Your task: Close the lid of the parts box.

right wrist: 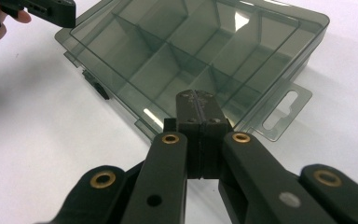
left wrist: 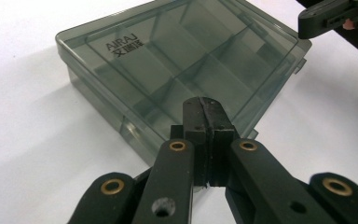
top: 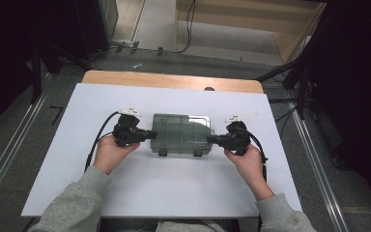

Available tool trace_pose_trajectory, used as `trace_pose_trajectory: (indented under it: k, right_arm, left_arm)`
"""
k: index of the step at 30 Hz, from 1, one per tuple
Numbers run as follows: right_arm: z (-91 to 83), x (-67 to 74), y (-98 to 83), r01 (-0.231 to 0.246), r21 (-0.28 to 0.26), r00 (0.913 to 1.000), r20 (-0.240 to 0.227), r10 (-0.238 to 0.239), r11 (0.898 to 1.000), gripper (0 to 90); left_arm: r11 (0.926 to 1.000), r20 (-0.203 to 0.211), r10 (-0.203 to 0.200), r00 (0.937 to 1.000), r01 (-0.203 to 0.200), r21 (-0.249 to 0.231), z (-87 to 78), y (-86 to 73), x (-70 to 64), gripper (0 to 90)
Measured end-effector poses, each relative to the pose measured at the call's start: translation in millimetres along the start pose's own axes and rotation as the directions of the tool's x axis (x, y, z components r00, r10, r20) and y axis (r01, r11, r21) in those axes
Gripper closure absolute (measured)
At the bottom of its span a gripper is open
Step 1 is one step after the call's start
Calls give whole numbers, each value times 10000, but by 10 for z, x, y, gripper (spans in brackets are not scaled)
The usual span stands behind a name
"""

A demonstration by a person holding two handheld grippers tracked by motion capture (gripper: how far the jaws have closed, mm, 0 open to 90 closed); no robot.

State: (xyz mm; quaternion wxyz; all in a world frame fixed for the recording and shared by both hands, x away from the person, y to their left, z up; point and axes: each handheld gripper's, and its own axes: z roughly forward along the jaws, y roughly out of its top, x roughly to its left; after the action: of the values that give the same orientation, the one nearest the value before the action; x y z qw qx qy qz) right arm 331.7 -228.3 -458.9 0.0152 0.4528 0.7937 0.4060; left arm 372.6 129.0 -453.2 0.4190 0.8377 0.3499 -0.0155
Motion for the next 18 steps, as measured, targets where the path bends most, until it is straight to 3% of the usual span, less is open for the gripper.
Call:
trace_pose_trajectory:
  k: [11, 18]
  right_arm:
    - [64, -1, -19, 25, 206, 10000, 22, -26, 9998, 875]
    - [122, 39, -31, 329, 291, 9990, 277, -337, 9990, 875]
  left_arm:
    - [9997, -2, 100, 9999, -100, 236, 46, -20, 3, 897]
    - [9993, -44, 196, 9998, -194, 323, 64, -26, -17, 897]
